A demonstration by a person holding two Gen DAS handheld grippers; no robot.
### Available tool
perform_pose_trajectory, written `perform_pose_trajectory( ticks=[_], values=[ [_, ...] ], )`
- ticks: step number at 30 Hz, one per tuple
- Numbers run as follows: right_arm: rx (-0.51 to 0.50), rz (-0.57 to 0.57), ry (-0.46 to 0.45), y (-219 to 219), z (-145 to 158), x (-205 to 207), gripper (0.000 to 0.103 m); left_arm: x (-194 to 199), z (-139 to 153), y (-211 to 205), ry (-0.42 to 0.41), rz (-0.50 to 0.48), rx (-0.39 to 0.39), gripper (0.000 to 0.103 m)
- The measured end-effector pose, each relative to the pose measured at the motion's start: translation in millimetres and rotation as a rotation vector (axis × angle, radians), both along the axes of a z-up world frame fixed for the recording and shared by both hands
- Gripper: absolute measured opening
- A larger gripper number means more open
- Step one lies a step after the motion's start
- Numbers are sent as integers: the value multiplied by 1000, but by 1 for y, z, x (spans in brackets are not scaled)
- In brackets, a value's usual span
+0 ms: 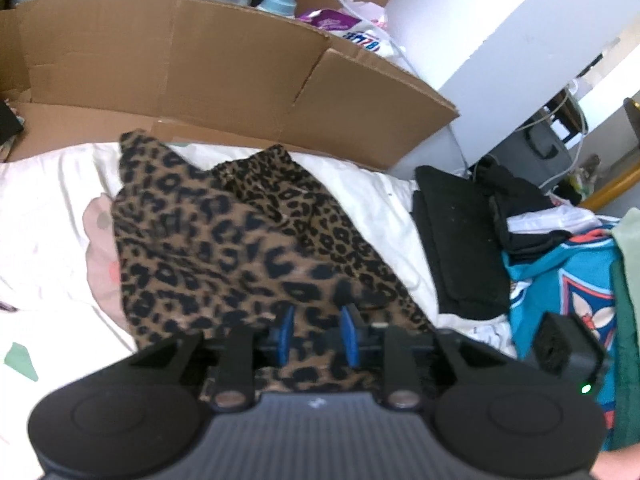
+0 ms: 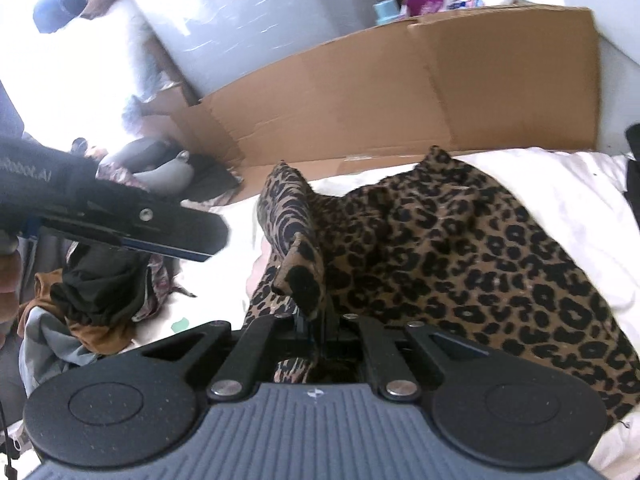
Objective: Fold clothes
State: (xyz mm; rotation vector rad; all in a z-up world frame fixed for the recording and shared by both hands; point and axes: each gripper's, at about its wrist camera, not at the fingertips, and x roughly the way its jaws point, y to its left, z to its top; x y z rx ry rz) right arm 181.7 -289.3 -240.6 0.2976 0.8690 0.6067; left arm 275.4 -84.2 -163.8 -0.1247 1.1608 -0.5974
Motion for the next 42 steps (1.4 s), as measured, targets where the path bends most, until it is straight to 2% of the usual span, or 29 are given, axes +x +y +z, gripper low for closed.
perform_pose_trajectory(
  ticks=[6,13,16,22,25,30,32,33,34,36,42],
  values=[
    [29,-89,31,-33,-11,6,1,10,-16,7,-11,-14,53,27],
    [22,-193,59,-71,-25,16,1,25,-50,22,-8,-15,98,27],
    [9,-235,98,-88,-33,20,1,24,-67,29,-8,-12,108,27],
    [-14,-267,150,-112,-52,18,1,12,-105,41,85,35,105,27],
    [5,-291,178,-118,-63,17,1,9,-111,40,87,17,123,27],
    [5,-312,219,-120,-80,24,3,13,-123,35,99,10,108,31],
    [-7,-338,243,-123,-84,26,6,14,-128,33,110,17,95,31],
    [-12,-347,250,-126,-86,27,10,15,-129,33,112,19,84,31],
    [-23,-359,256,-128,-88,28,23,16,-130,32,112,23,75,31],
    [-41,-390,269,-135,-92,28,35,16,-133,32,104,34,68,32],
    [-50,-426,280,-148,-98,28,35,14,-142,35,120,81,28,32]
  ],
)
